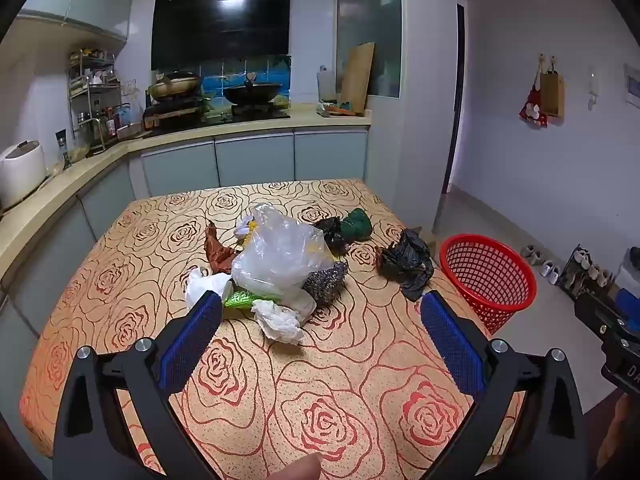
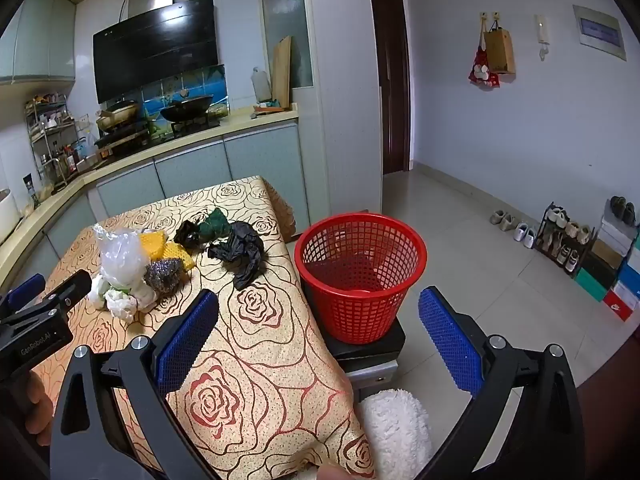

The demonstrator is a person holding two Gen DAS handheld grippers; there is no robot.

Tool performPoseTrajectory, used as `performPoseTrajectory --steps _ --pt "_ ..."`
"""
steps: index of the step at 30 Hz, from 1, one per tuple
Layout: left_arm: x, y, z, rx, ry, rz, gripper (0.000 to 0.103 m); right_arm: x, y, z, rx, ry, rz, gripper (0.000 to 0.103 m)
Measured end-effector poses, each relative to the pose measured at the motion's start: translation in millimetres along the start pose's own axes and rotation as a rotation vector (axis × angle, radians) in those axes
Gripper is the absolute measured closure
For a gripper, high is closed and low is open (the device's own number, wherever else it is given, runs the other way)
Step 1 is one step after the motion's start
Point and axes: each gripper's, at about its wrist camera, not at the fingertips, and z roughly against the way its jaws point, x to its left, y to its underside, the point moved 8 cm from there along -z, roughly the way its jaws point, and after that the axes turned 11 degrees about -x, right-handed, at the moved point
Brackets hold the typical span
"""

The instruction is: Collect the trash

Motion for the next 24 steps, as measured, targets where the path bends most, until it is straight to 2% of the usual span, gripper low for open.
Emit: performPoseTrajectory --steps 16,18,24 --pt "-5.7 16.7 -0.7 0.007 0.002 0.005 0.007 0.1 -1.4 0.6 -0.008 -0.001 0.001 0.005" --pt "-0.5 5.2 -2.5 0.017 0.003 0.002 0.007 0.3 -1.3 0.5 -0.009 0.000 0.002 0.005" --pt "-1.6 2.5 -0.4 0.016 0.005 -0.001 0.007 0.8 -1.5 0.6 -0.009 -0.001 0.001 0.005"
